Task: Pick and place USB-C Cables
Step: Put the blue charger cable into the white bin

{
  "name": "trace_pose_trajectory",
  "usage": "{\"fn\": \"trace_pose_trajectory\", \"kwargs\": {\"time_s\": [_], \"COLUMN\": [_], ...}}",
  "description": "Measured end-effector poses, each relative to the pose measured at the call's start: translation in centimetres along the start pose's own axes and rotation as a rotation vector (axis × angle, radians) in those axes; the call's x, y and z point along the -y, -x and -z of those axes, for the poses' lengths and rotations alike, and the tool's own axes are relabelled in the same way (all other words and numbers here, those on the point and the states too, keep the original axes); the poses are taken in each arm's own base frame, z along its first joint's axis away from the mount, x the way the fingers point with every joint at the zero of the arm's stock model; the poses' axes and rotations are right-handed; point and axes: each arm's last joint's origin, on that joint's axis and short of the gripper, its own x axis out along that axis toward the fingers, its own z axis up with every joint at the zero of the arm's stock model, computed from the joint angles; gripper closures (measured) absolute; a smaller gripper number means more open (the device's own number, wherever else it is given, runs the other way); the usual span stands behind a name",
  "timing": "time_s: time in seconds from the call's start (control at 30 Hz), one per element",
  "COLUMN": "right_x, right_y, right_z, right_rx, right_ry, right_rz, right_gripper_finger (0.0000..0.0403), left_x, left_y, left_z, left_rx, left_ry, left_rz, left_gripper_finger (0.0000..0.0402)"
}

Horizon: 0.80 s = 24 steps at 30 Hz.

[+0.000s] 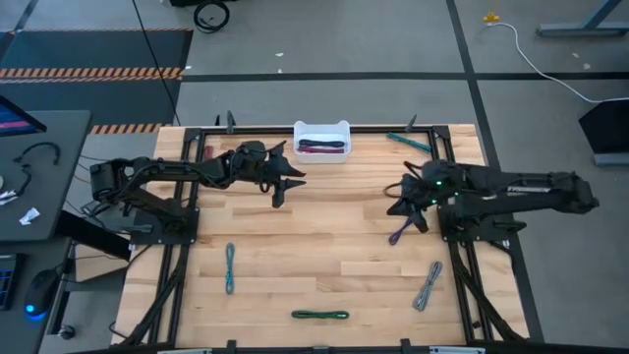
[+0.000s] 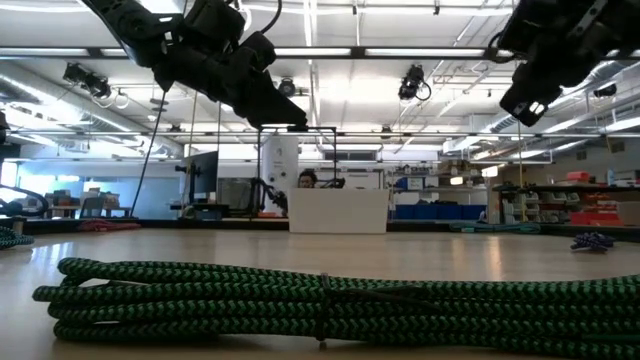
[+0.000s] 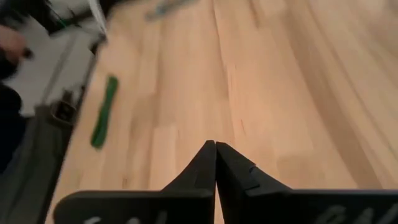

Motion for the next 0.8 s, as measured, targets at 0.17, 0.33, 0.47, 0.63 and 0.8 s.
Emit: {"fn": "trace_pose_trajectory", "kwargs": {"time_s": [0.17, 0.33, 0.47, 0.63, 0.8], "right_x": [-0.3, -0.2, 0.3, 0.5, -1.1], "right_y": [-1.5, -3.2, -4.7, -7.2, -9.4], "right_z": [-2.3, -3.6, -3.5, -2.1, -0.2], "right_rx": [-0.178, -0.386, -0.552, -0.737, -0.898], "right_ry": [-0.023, 0.003, 0.015, 0.043, 0.149], "right_rz": [0.031, 0.083, 0.118, 0.110, 0.138], "right_gripper_finger": [0.0363, 0.0315, 0.0271, 0.0216, 0.0182], "left_x": [0.0, 0.0, 0.0, 0.0, 0.1], "left_y": [0.0, 0.0, 0.0, 0.0, 0.0], "left_z": [0.0, 0.1, 0.2, 0.3, 0.4], "left_rx": [-0.001, -0.010, -0.022, -0.029, -0.043], "left_ry": [-0.002, 0.000, 0.001, 0.002, 0.006], "left_rz": [0.000, 0.001, 0.003, 0.004, 0.006], "left_gripper_finger": [0.0294, 0.0294, 0.0294, 0.0294, 0.0294]}}
